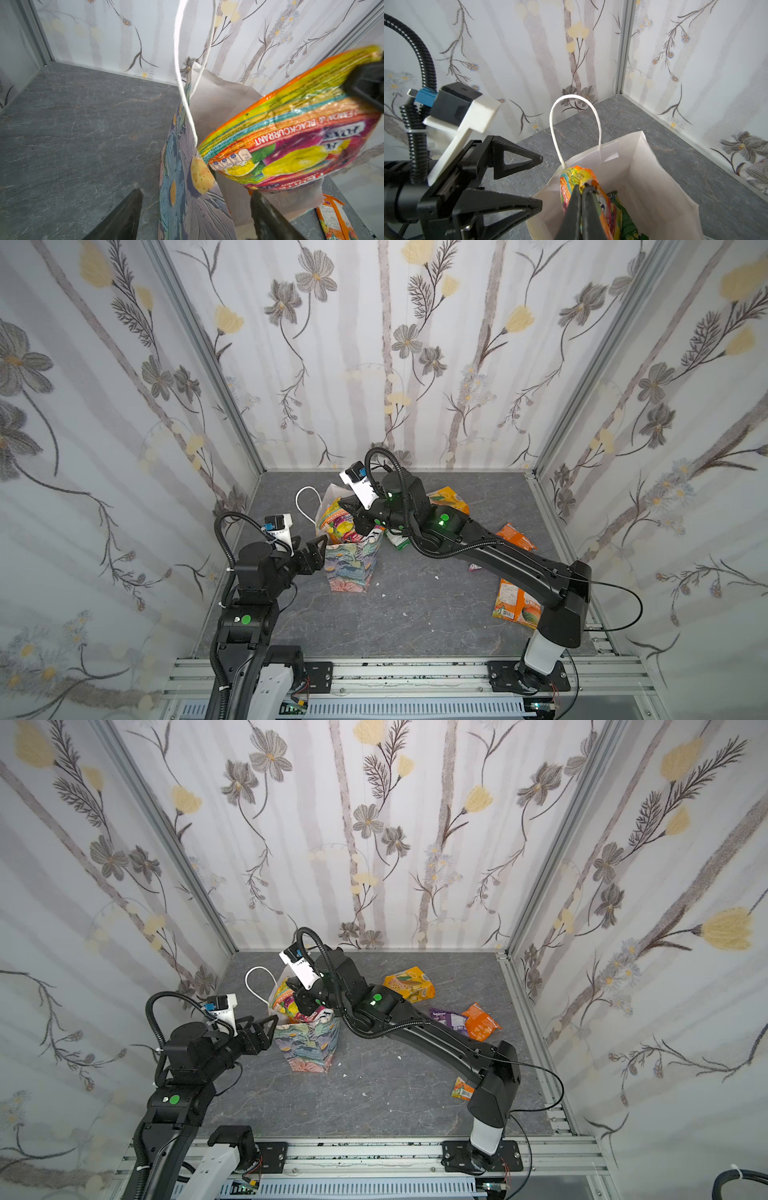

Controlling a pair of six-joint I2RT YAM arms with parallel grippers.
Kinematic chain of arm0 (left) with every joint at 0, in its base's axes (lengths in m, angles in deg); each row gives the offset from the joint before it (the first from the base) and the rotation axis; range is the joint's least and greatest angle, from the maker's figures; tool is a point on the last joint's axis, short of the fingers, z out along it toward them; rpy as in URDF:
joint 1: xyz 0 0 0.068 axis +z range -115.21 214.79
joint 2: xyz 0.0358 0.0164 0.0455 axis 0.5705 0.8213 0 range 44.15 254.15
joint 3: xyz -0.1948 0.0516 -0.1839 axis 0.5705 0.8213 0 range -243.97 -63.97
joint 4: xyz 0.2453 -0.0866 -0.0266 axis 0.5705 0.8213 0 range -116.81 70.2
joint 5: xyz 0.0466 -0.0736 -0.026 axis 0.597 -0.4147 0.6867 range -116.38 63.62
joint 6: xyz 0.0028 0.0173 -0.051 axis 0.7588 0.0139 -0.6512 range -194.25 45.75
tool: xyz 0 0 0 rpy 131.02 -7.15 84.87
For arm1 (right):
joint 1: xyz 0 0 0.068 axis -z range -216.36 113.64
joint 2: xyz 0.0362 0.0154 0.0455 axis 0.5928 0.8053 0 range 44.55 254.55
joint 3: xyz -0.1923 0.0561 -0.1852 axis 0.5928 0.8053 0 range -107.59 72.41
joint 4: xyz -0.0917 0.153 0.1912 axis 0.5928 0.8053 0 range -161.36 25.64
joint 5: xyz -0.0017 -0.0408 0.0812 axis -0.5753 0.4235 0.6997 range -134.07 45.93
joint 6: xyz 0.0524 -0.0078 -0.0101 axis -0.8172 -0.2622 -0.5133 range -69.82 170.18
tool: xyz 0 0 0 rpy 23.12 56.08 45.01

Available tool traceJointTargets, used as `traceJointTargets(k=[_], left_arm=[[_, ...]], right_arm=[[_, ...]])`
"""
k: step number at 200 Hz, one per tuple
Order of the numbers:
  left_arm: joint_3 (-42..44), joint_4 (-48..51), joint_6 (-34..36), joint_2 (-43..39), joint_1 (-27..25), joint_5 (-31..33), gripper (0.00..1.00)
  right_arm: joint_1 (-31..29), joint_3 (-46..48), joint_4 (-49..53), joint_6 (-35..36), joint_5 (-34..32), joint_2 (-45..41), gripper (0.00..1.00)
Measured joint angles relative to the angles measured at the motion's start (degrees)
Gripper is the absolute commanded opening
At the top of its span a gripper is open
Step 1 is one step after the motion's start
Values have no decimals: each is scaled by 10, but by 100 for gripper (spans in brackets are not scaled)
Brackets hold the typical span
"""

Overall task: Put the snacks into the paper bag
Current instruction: 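Lower the multicolour packet into the bag and open the right gripper, then withdraw the right gripper from the bag toward the orange FOX'S packet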

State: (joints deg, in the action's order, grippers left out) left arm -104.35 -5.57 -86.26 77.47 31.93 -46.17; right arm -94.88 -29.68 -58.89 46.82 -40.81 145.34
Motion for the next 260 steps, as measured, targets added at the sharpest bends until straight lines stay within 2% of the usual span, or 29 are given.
traceJointTargets(k=[15, 45, 152, 173, 213, 233, 260], left_arm=[[0, 0, 0, 0, 0, 0, 81], [0, 0, 0, 1, 0, 0, 81], [0, 0, 0, 3, 0, 0, 81], [0, 0, 0, 1, 0, 3, 78], [-8, 11, -4, -6, 0, 97, 83], [-8, 13, -6, -9, 0, 97, 82], [-8, 14, -7, -5, 0, 94, 82]], right_arm=[[-1, 0, 4, 4, -14, 0, 23], [-3, 0, 5, 9, -38, 0, 31], [-14, -9, 10, 19, -47, -3, 32], [-14, -9, 22, 19, -47, -12, 32], [-14, 60, 13, 13, -87, -99, 38], [-14, 98, 23, 7, -128, -147, 40], [-11, 156, 60, -5, -198, -229, 52]])
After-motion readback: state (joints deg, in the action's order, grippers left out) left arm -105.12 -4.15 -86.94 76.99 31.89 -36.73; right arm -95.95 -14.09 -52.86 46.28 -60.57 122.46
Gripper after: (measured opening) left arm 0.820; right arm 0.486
